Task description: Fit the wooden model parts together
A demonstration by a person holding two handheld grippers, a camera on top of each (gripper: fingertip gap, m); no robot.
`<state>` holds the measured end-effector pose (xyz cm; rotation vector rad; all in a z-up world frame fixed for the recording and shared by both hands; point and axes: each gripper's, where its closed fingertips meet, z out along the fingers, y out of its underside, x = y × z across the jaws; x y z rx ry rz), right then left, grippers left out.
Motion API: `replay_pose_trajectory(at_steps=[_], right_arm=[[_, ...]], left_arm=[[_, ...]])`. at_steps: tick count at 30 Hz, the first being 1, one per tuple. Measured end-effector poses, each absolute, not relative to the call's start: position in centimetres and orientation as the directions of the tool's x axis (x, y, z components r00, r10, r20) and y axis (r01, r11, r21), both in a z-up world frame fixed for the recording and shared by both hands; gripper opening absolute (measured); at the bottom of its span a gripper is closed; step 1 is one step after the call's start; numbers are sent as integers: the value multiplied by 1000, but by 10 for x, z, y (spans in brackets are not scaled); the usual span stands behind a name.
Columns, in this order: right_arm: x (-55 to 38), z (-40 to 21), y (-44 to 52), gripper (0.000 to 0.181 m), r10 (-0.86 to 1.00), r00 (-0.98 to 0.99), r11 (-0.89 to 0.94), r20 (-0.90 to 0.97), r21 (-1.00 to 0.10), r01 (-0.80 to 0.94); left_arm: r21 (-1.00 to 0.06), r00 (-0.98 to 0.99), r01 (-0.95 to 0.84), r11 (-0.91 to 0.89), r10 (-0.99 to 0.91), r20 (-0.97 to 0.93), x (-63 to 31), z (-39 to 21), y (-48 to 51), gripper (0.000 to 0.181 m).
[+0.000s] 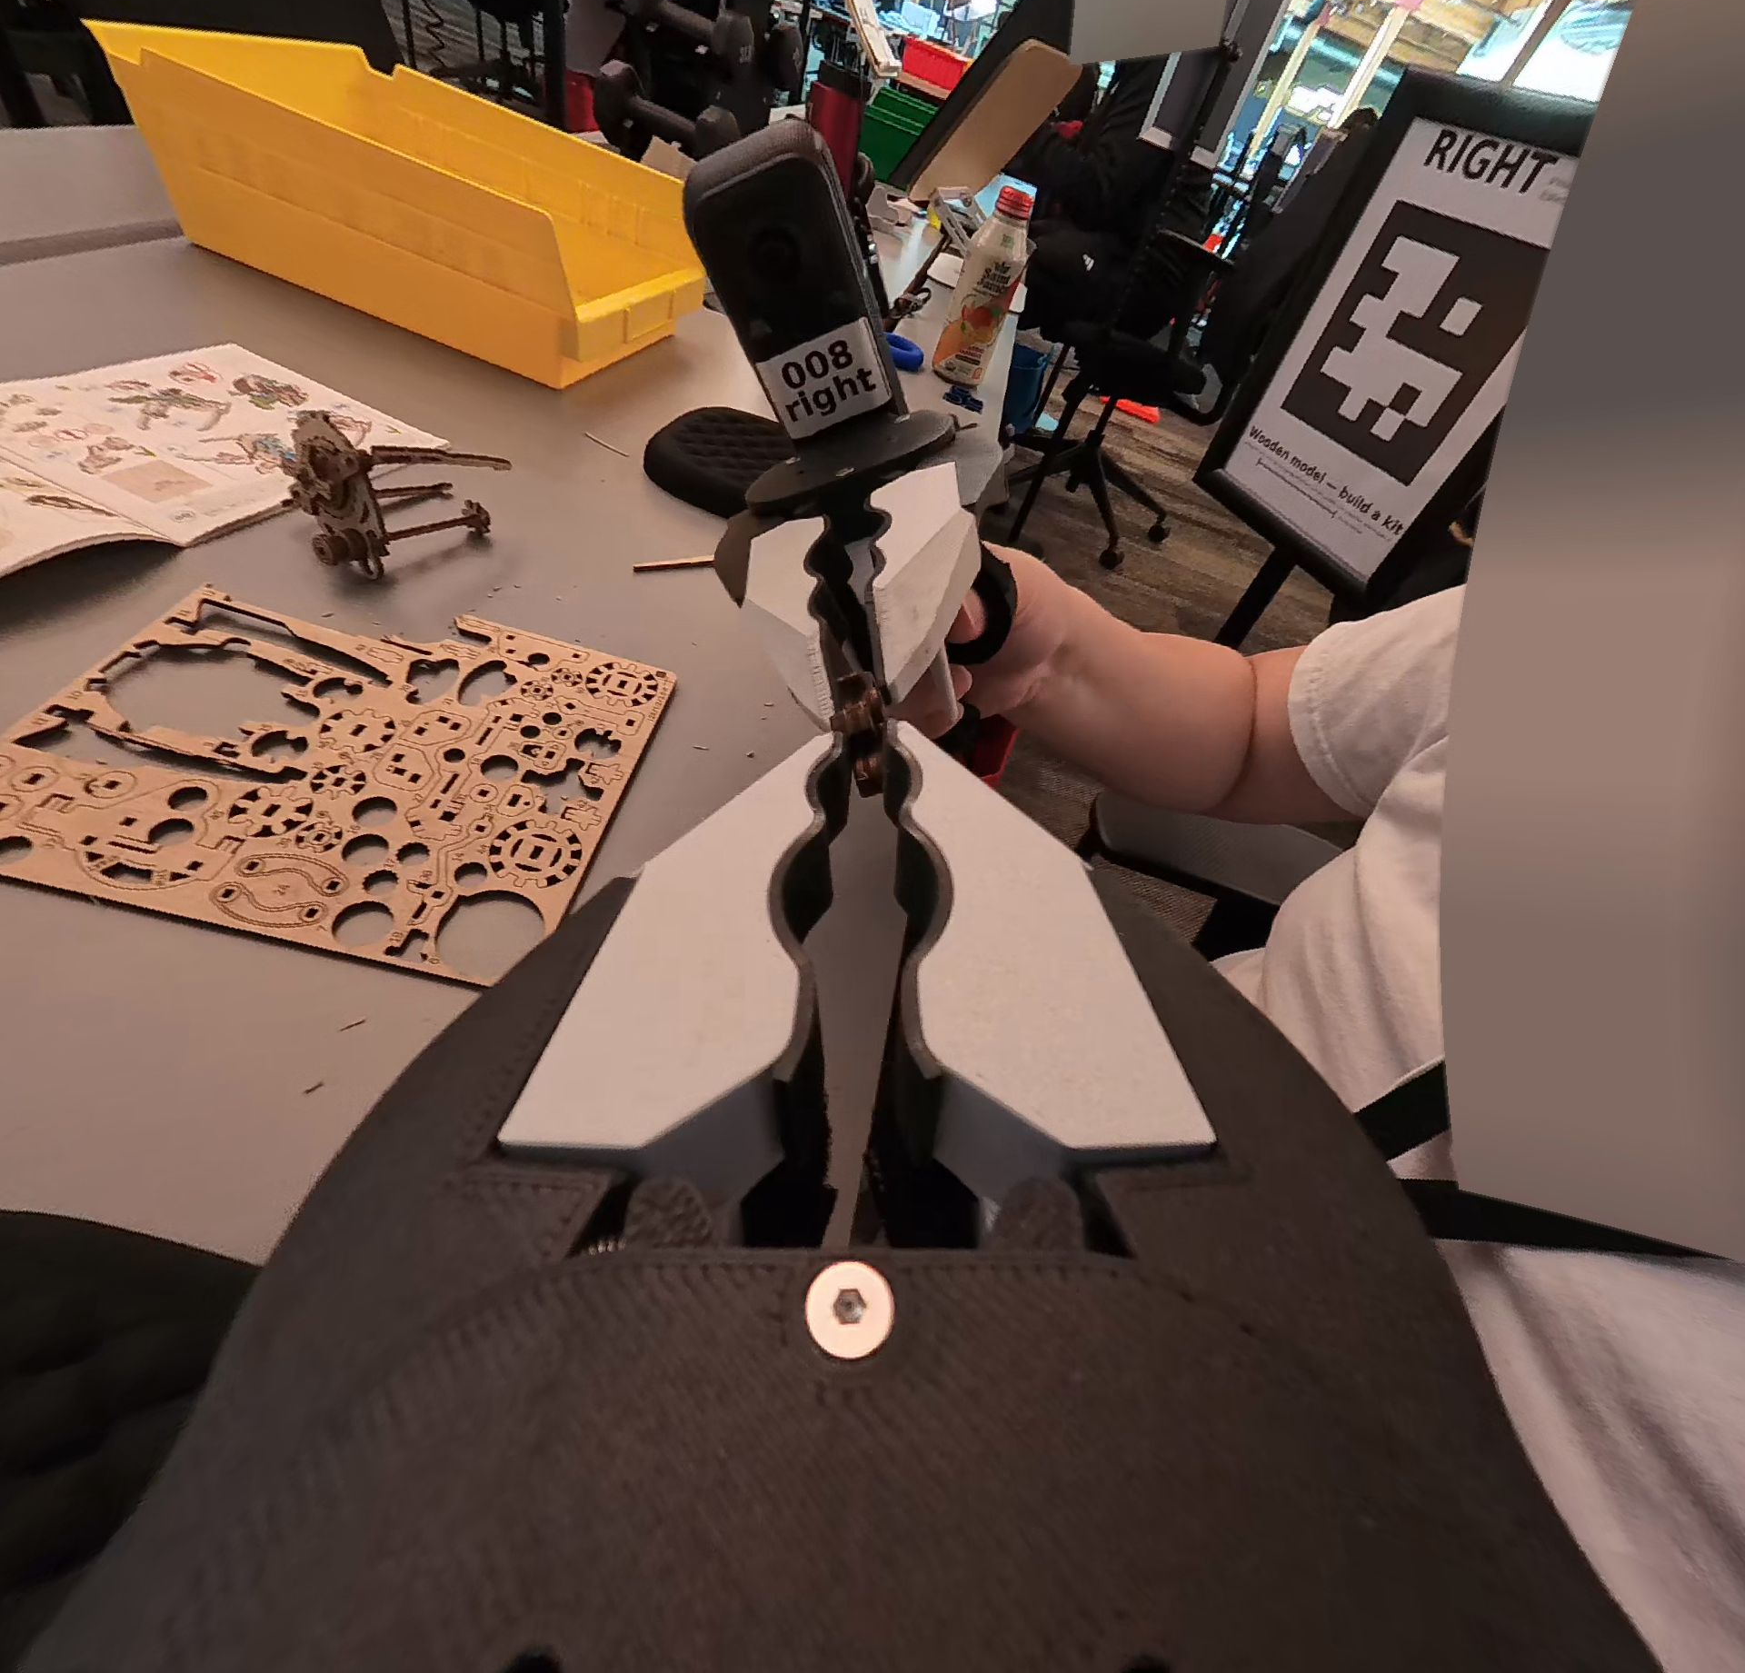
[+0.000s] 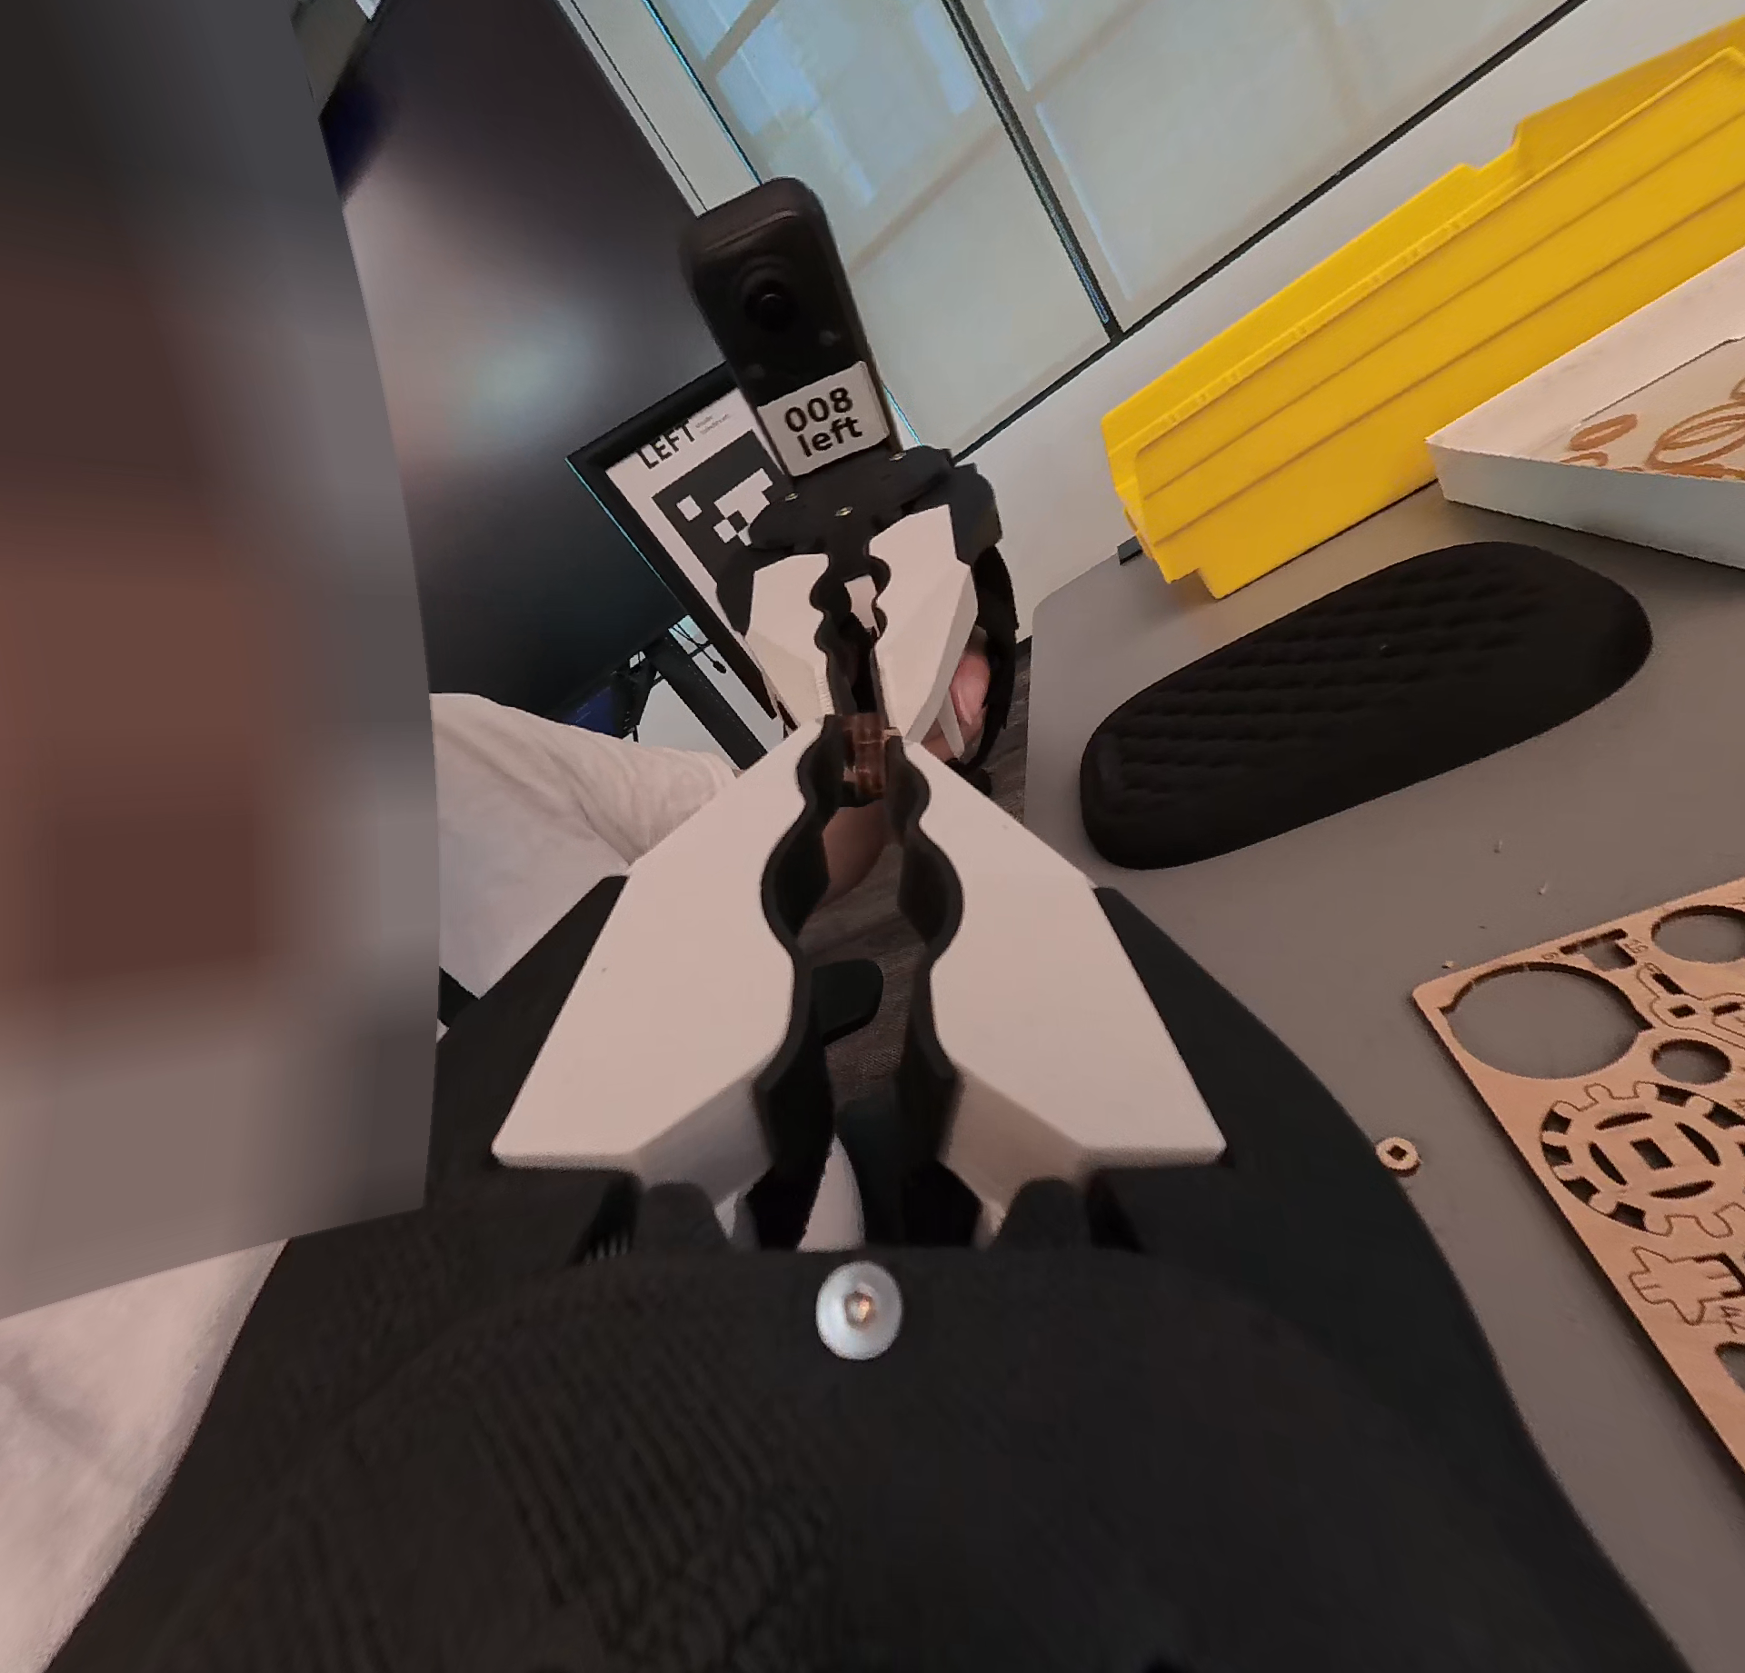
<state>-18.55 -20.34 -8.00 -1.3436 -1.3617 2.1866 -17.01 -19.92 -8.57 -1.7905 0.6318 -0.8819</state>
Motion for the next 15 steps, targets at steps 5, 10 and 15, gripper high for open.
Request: replay_pose_trajectory(at_steps=[5, 10, 15], right_arm=[[-185, -79, -203, 6, 610, -553, -535, -567, -810, 241], [-183, -64, -203, 6, 466, -624, -633, -627, -729, 260], [-187, -68, -199, 8, 521, -591, -612, -616, -752, 245]], left_arm=[[-922, 578, 23, -386, -748, 327, -170, -84, -198, 5], [-872, 472, 172, -458, -739, 481, -171, -68, -199, 5], [-856, 481, 194, -478, -714, 508, -175, -73, -194, 5]])
